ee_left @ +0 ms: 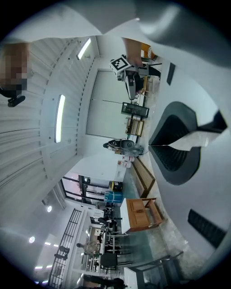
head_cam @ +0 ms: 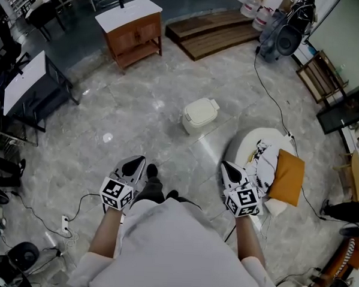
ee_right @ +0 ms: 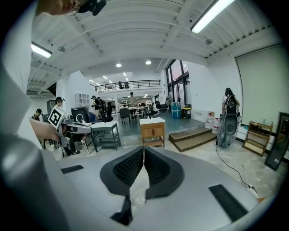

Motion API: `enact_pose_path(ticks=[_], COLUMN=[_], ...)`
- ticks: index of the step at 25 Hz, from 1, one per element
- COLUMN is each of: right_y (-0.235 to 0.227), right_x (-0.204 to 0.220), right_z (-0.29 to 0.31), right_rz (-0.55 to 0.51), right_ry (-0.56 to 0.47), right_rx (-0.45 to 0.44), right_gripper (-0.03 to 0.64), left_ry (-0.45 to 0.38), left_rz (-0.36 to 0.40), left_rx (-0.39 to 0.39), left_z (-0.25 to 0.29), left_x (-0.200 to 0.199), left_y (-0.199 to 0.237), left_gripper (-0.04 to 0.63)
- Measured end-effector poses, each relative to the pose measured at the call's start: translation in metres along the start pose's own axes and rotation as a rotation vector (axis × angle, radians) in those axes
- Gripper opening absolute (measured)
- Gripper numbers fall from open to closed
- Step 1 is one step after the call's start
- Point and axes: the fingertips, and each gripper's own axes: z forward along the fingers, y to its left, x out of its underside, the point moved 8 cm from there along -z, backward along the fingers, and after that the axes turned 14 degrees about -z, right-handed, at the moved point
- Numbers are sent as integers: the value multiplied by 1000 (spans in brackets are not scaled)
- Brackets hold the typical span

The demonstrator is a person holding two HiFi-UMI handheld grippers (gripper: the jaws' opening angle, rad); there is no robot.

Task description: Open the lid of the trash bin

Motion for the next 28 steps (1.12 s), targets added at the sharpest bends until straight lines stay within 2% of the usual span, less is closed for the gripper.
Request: enact_pose_path(ticks=[13,28], right_y=[-13,-24], right_x=[-1,-20], right_z=[29,97], right_rz=[18,56], right_ry=[33,115], right_rx=[10,66], right_gripper=[31,31], left_ry=[27,81], left_rz=[-7,-3], left_rx=[29,111], left_z=[34,94], left_x=[-12,-60], left_y=[23,100], left_gripper=[18,18])
